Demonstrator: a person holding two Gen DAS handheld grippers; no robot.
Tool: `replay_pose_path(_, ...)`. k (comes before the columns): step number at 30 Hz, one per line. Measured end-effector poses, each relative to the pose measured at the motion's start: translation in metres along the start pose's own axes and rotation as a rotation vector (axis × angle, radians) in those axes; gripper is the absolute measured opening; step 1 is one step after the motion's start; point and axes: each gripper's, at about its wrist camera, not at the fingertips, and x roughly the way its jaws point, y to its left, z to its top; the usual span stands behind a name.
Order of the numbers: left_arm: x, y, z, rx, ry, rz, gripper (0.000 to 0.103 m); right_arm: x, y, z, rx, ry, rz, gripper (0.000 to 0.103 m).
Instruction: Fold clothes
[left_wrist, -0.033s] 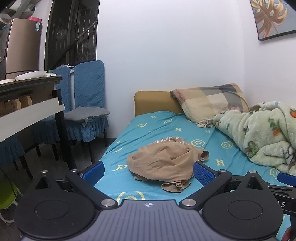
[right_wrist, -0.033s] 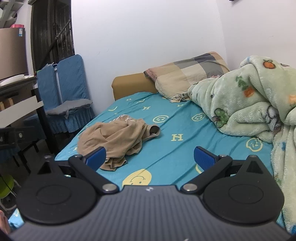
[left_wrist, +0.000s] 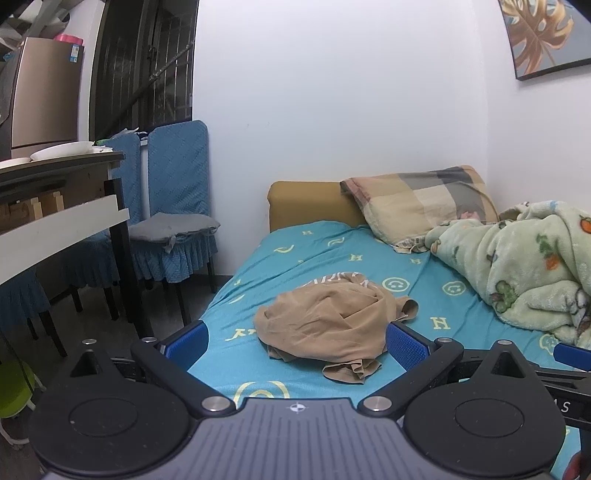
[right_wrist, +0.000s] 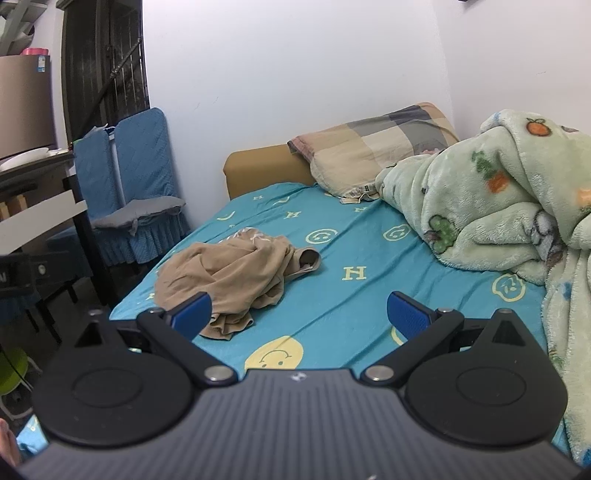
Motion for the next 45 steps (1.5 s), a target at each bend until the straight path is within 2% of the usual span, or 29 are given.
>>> replay_pose_path(9,0.005,-0.011,0.001,0.024,0.008,0.013,0.103,-0.003,0.004,0.001,-0.008,-0.01,0.003,0.103)
replay_pose_path(29,0.002,-0.005,-0.008,0.034,-0.018,0.012,0.103,0.0,0.002,-0.001,0.007,-0.006,0.01,0.103)
replay_pose_path(45,0.006,-0.011,-0.011,0.053,0.01,0.011,0.103,-0.001,0.001,0.001,0.029,0.002,0.009,0.103)
